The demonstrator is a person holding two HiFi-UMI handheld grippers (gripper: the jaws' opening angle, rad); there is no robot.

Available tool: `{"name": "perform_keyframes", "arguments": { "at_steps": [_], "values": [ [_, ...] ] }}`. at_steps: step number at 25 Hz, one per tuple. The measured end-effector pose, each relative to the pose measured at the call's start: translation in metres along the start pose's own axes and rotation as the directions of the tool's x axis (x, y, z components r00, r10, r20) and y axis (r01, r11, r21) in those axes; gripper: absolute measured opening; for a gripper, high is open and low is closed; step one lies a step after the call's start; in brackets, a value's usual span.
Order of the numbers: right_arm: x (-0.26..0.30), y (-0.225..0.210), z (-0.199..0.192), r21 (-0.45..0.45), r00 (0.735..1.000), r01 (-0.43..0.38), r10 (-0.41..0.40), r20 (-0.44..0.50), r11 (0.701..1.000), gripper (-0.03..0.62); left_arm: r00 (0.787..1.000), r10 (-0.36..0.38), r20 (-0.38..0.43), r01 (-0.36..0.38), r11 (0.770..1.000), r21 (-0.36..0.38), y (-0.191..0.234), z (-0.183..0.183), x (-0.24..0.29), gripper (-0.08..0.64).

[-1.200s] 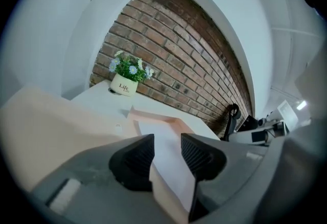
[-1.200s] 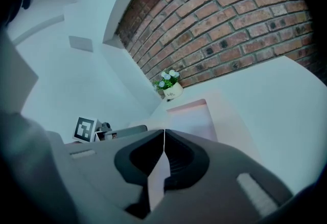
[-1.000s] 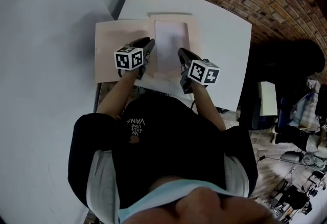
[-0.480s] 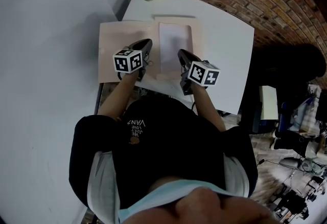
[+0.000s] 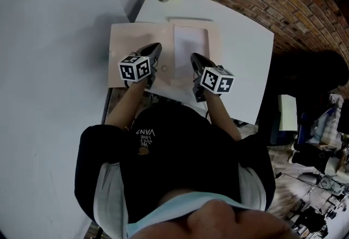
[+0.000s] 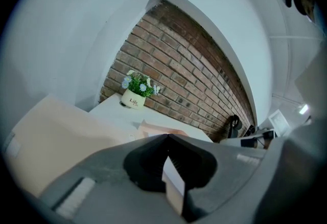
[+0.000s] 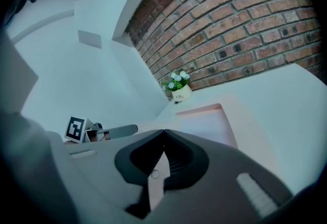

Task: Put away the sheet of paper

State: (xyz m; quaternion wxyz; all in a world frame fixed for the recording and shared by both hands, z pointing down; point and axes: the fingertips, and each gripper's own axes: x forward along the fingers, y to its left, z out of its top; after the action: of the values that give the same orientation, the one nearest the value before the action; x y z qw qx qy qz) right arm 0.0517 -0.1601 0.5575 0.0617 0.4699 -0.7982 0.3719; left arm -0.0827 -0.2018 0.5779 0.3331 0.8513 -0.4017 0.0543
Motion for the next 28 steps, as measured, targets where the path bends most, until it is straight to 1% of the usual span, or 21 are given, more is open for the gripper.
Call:
{"name": "perform_keyframes", "arguments": {
  "at_steps": [4,10,12,17,23,28],
  "values": [
    [0.003,0.004,0.003,-0.020,1.000,-0.005,0.005,0.012,1.000,-0.002,0.999,-0.006,0.038,0.007,1.000,-0.002,0.000,0.006,-0.008,0.002],
    [0.007,0.012,0.005,-0.039,1.000,-0.015,0.016,0.022,0.999,-0.002,0.997,-0.012,0.072,0.012,1.000,0.005,0.000,0.015,-0.021,0.002],
    [0.008,0.015,0.008,-0.042,0.999,-0.024,0.025,0.040,0.999,-0.002,0.996,-0.014,0.087,0.014,1.000,0.004,0.000,0.019,-0.025,0.002],
    [0.009,0.021,0.015,-0.070,0.996,-0.032,0.038,0.081,0.997,-0.002,0.993,-0.009,0.122,0.004,0.999,0.040,-0.001,0.030,-0.035,0.002],
    [0.012,0.024,0.018,-0.086,0.995,-0.038,0.046,0.090,0.996,-0.002,0.987,-0.022,0.157,0.008,0.996,0.089,-0.003,0.041,-0.046,0.002],
    [0.016,0.025,0.019,-0.095,0.995,-0.042,0.050,0.085,0.995,-0.002,0.988,-0.038,0.151,0.021,0.993,0.115,-0.007,0.041,-0.049,0.001]
  ]
}}
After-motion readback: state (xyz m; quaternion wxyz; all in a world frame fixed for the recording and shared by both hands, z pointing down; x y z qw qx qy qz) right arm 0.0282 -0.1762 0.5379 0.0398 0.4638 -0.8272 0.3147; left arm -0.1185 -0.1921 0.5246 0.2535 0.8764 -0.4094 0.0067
